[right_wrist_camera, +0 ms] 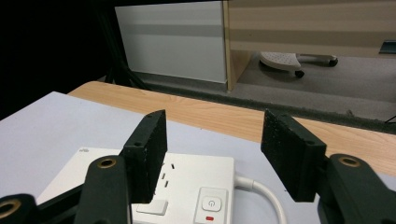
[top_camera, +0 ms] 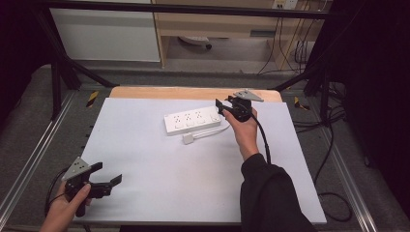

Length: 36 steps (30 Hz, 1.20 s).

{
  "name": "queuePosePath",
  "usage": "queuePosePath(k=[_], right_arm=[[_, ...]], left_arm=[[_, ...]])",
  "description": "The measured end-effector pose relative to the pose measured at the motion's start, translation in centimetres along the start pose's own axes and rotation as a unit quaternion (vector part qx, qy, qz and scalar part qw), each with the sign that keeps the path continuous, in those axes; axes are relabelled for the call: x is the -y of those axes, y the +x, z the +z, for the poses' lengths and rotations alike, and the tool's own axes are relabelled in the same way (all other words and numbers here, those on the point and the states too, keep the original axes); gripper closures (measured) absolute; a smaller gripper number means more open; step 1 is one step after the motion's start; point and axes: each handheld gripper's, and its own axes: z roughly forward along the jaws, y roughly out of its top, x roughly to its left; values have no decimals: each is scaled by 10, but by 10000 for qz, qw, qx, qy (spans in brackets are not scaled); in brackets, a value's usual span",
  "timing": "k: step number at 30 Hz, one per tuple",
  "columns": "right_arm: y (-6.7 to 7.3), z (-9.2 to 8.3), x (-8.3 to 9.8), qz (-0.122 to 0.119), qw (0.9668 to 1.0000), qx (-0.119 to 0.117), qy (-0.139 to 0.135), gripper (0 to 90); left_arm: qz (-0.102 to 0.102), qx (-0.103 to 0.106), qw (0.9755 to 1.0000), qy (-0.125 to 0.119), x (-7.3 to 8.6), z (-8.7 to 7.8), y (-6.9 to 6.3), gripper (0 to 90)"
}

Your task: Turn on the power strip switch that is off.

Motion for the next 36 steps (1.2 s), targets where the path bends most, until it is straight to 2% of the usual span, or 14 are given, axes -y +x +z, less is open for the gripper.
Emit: queuePosePath(k=[18,36], right_arm=[[2,10,8,-87,9999,-25,144,505],[4,26,24,-190,9986,-86,491,687]], left_arm=[[24,7,10000,16,0,0,0,68],[27,8,10000,36,0,1,0,68]])
